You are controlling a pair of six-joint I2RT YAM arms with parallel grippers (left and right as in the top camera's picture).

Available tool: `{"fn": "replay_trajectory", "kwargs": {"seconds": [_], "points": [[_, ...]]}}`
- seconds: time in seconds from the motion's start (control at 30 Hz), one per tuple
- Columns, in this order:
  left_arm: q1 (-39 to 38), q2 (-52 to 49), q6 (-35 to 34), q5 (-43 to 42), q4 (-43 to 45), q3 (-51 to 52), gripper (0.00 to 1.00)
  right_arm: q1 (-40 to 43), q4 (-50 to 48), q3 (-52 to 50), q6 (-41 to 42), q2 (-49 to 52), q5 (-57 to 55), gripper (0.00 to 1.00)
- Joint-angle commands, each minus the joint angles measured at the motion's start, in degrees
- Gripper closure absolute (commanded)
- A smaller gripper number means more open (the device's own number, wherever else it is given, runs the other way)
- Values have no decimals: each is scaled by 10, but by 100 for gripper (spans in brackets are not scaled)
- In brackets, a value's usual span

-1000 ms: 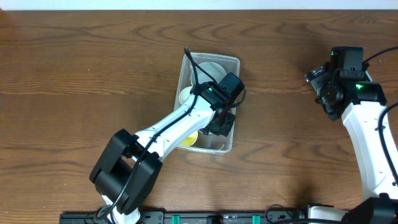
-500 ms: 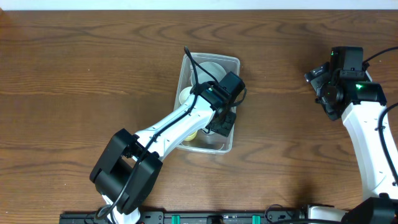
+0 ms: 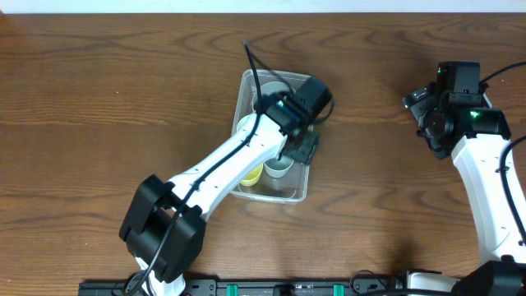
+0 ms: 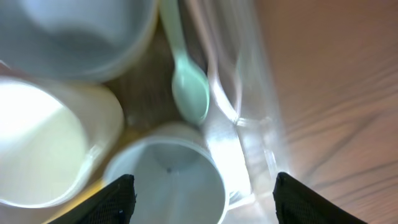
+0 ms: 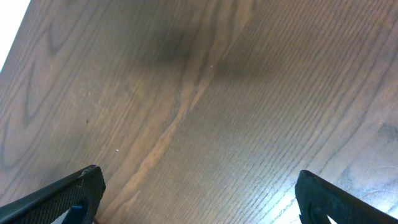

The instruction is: Pack container

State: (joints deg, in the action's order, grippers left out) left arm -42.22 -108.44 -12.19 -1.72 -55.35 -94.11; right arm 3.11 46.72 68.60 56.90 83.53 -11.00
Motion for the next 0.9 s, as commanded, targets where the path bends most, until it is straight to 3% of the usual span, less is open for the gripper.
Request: {"fn": "replay_trajectory", "kwargs": {"seconds": [0.0, 0.13, 0.27, 0.37, 0.73, 0.87], "points": [[0, 4, 14, 27, -35, -69, 27, 2, 0, 0, 9, 0, -10, 1], [10, 27, 0, 37, -82, -120, 2, 2, 0, 0, 9, 1, -10, 1], [46, 92, -90, 116, -130, -129, 2, 2, 0, 0, 9, 0, -10, 1], [92, 162, -122, 129, -164, -129, 2, 2, 0, 0, 9, 0, -10, 1], [223, 448, -123, 129, -231, -129, 2, 2, 0, 0, 9, 0, -10, 1], [223, 545, -64, 134, -243, -129, 2, 2, 1, 0, 9, 0, -10, 1]]}}
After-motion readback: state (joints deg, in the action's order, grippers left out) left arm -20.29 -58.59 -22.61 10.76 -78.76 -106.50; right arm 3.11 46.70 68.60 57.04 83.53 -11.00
